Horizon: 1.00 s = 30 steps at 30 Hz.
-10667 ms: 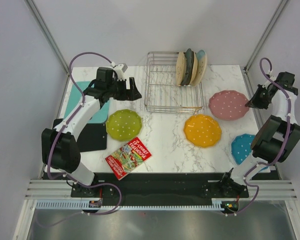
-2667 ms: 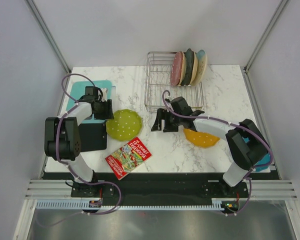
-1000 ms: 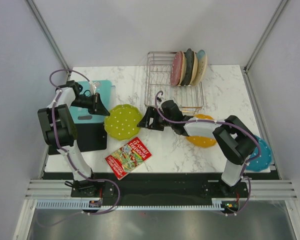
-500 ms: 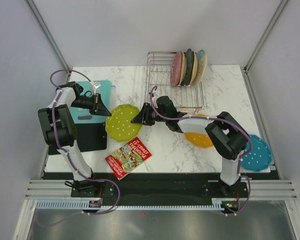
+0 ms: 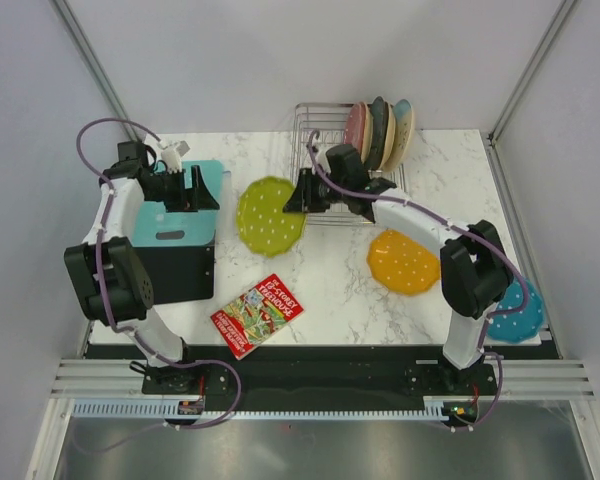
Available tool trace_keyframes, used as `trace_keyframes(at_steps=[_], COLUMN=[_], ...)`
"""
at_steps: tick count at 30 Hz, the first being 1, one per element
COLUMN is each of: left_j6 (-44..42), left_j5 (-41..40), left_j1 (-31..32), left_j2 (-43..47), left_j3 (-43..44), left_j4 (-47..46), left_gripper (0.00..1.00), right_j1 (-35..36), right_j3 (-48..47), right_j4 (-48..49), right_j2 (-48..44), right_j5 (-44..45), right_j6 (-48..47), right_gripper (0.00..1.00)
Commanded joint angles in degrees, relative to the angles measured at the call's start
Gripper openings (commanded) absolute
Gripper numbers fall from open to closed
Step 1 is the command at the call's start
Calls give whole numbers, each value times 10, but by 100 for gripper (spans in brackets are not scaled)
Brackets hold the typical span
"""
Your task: Load the plates into the dish rack
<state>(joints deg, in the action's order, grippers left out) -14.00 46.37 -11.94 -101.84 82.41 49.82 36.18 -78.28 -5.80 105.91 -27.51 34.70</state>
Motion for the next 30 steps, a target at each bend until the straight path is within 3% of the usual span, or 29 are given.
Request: trace_keyframes(at_steps=[1, 2, 3, 4, 9, 10, 13, 17, 30], left_j6=[132, 154, 168, 179, 216, 226, 233, 234, 241], left_j5=[-232, -276, -330, -338, -340, -336, -324, -311, -293], left_j1=[-4, -3, -3, -2, -1, -1, 0, 1, 5], left_j2=[105, 118, 145, 153, 193, 205, 227, 254, 297], left_j3=[-27, -48, -58, -66, -115, -121, -148, -186, -231], left_j4=[-145, -180, -192, -200, -228, -231, -242, -251, -263], left_gripper=[90, 91, 91, 91, 89, 89, 89, 88, 87], right_j1=[-37, -33, -31, -30, -27, -23, -21, -21, -39], right_j3=[-200, -221, -237, -258, -317, -329, -345, -361, -424], right_j4=[-40, -44, -44, -32, 2, 17, 50, 83, 80], right_j2=[-76, -76, -76, -73, -40, -26, 2, 36, 133], right_j5=[82, 117, 206, 242, 467, 554, 645, 702, 743], right_j6=[-120, -145, -181, -196, -249, -264, -291, -332, -326], right_gripper=[0, 0, 0, 0, 0, 0, 0, 0, 0])
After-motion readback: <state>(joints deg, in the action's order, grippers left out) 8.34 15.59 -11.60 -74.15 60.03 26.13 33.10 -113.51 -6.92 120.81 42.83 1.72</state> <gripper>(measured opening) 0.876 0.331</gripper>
